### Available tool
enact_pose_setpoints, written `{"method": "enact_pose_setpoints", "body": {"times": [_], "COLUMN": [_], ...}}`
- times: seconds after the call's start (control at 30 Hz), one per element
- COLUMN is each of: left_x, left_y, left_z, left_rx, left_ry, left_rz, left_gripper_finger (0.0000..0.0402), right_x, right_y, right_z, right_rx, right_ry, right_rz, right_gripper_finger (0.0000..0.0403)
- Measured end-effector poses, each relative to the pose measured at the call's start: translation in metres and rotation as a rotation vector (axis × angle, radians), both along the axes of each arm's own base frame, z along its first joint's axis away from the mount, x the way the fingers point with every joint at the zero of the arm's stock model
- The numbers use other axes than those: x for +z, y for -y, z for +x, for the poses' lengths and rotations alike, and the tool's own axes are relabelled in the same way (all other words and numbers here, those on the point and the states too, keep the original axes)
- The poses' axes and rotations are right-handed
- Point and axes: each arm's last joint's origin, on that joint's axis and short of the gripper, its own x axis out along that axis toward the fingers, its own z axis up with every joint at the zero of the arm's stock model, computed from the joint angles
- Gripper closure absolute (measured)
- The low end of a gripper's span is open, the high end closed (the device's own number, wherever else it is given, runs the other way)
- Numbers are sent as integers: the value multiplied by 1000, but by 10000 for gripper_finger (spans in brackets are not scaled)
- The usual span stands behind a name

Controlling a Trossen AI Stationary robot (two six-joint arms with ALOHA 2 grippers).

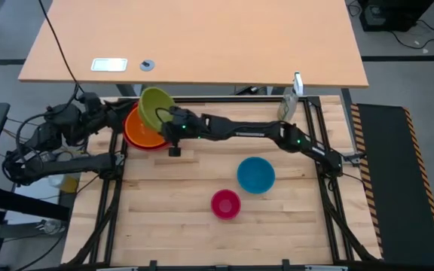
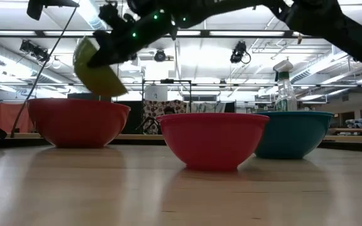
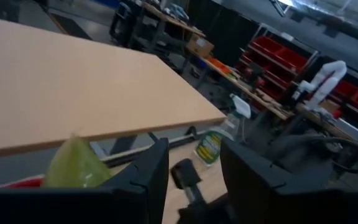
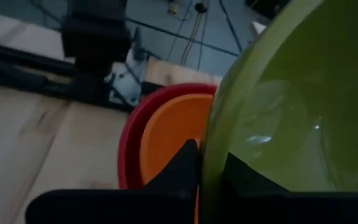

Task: Nest bowls inside each other
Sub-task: Stack the green bowl on top of the orange bowl, then stack the blue bowl on top of the green bowl

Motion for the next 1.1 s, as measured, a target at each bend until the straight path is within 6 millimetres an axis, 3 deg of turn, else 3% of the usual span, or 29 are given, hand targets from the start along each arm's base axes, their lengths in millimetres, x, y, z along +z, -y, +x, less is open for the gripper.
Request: {"method": "enact_pose_setpoints", "body": {"times": [0.23, 0.47, 0.63, 0.73, 0.93, 1.1], "left_x": [-1, -2, -6, -10, -14, -18], "left_y": [1, 1, 1, -1, -5, -10], "left_z": [0, 0, 1, 5, 22, 36], "left_rx": [-29, -34, -33, -29, -24, -25], "left_ry": [-10, -20, -59, -107, -186, -252], "left_rz": [-12, -8, -28, -44, -48, -47], "left_gripper_finger": [253, 253, 253, 253, 253, 253], "right_x": [-24, -2, 54, 71, 59, 42], "right_y": [9, 17, 12, 7, -2, -17], "right_z": [5, -6, -43, -70, -113, -147], "right_rx": [36, 7, -54, -67, -82, -62], "right_ry": [-24, -19, -104, -237, -606, -693], "right_rz": [172, 195, 228, 290, 371, 426], "right_gripper_finger": [294, 205, 189, 195, 211, 215]}}
